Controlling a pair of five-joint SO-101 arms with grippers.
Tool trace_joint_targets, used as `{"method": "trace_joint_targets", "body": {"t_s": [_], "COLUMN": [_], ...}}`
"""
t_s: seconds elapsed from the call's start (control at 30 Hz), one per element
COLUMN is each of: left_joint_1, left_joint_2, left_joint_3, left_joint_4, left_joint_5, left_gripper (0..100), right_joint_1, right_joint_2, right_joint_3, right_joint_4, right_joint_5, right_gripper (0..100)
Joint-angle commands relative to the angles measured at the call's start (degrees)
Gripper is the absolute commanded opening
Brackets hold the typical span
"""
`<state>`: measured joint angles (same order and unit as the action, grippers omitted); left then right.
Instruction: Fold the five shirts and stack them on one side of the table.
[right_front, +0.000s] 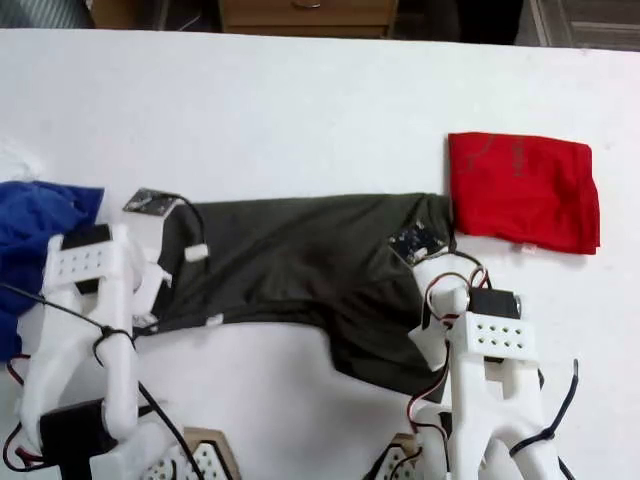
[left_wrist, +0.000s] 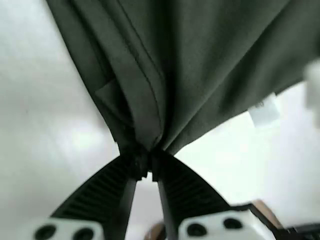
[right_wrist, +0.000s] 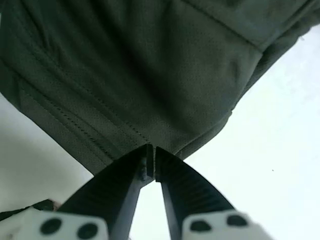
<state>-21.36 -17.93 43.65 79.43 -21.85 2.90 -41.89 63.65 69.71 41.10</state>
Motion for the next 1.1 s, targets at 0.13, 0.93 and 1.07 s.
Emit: {"method": "trace_joint_targets", "body": {"t_s": [0.13,0.93,1.07], "left_joint_1": [-0.4,2.8,1.3], "left_joint_2": [-1.3,26.4,34.6], "left_joint_3": [-3.6,-29.7,-36.0], "left_joint_4": [2.9,-15.6,-15.6], "left_joint_5": [-4.9,7.6,6.9], "left_gripper": [6,3,3], "right_joint_1": [-0.2,-0.3,-0.3], "right_joint_2": [-1.8,-1.8,-1.8], "right_joint_3": [-2.5,-2.5,-2.5], "right_joint_4": [0.7,1.4,1.4], "right_joint_5": [-0.7,-3.6,-3.6], "right_gripper": [1.9,1.9,1.9]}}
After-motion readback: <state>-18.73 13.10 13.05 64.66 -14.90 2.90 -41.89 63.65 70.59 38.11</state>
